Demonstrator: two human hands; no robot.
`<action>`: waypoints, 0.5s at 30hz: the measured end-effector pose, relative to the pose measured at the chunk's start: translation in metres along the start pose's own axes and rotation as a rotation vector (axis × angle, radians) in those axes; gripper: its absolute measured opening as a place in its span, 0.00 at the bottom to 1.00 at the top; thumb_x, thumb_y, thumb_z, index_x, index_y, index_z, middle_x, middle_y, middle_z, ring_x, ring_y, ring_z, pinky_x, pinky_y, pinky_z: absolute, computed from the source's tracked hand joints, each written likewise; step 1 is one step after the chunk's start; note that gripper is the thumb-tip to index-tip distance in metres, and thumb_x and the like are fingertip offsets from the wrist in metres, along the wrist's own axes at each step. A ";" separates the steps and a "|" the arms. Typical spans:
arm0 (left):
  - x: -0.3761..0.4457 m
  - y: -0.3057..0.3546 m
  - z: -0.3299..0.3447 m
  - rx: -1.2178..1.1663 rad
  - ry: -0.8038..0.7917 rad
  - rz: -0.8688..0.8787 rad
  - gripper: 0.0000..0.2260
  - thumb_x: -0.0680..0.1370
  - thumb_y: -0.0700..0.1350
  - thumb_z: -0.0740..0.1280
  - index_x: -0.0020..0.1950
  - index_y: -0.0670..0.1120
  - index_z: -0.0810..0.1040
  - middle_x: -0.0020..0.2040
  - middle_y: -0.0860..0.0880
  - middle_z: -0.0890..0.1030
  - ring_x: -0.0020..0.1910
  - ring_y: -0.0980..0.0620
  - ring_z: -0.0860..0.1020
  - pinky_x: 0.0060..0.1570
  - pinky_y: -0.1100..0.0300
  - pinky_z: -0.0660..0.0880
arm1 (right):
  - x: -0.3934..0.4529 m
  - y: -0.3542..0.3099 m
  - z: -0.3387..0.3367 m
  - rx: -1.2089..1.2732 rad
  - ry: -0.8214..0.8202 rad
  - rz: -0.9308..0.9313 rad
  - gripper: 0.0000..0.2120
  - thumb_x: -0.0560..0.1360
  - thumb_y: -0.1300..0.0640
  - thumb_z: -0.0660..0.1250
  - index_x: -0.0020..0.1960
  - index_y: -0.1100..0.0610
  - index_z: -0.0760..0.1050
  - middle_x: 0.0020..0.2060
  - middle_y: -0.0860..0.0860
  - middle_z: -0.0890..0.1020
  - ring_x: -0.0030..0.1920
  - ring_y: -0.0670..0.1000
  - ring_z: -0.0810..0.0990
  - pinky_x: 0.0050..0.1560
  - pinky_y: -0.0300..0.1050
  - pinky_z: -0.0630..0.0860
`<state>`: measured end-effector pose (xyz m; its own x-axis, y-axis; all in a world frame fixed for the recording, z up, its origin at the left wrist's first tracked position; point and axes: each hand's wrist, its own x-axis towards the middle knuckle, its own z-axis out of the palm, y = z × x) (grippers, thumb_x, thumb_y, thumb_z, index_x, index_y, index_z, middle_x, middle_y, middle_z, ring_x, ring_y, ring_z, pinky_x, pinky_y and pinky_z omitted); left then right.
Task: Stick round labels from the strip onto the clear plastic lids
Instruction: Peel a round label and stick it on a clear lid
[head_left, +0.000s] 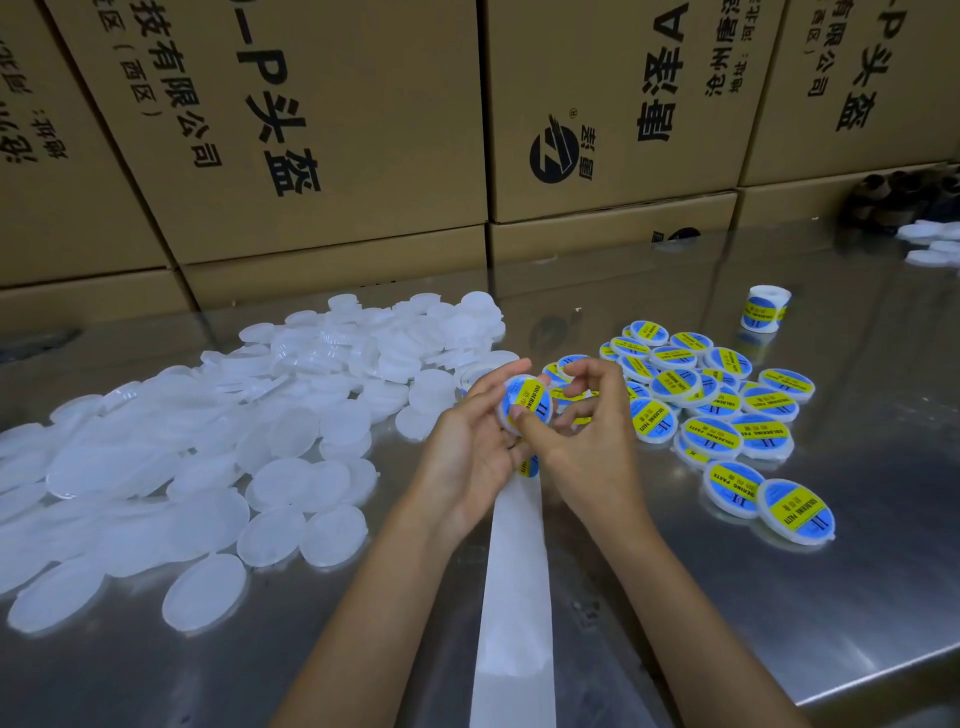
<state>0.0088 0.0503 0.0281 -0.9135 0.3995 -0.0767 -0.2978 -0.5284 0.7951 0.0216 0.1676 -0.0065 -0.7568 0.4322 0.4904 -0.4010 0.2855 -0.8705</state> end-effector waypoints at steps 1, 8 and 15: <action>0.001 0.000 -0.001 -0.036 -0.006 -0.002 0.16 0.84 0.41 0.58 0.71 0.41 0.74 0.65 0.39 0.80 0.61 0.41 0.80 0.66 0.46 0.75 | 0.000 0.001 0.000 -0.031 0.006 0.000 0.24 0.66 0.54 0.79 0.54 0.47 0.70 0.49 0.47 0.72 0.41 0.46 0.74 0.41 0.37 0.73; 0.000 0.002 -0.003 -0.053 -0.039 0.042 0.19 0.82 0.43 0.59 0.73 0.44 0.73 0.66 0.45 0.81 0.64 0.44 0.80 0.59 0.51 0.77 | -0.005 0.003 0.001 -0.187 -0.079 0.079 0.24 0.67 0.33 0.71 0.39 0.53 0.69 0.35 0.44 0.73 0.36 0.45 0.71 0.39 0.48 0.73; 0.001 0.002 0.001 0.019 -0.075 0.089 0.21 0.76 0.44 0.63 0.69 0.42 0.75 0.64 0.43 0.82 0.62 0.42 0.80 0.69 0.45 0.71 | -0.007 0.000 -0.001 -0.327 -0.068 0.025 0.25 0.76 0.35 0.62 0.32 0.52 0.63 0.26 0.47 0.70 0.30 0.48 0.70 0.33 0.47 0.68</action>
<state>0.0076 0.0503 0.0306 -0.9126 0.4068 0.0394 -0.2103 -0.5501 0.8082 0.0274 0.1649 -0.0101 -0.8016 0.3876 0.4552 -0.2033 0.5393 -0.8172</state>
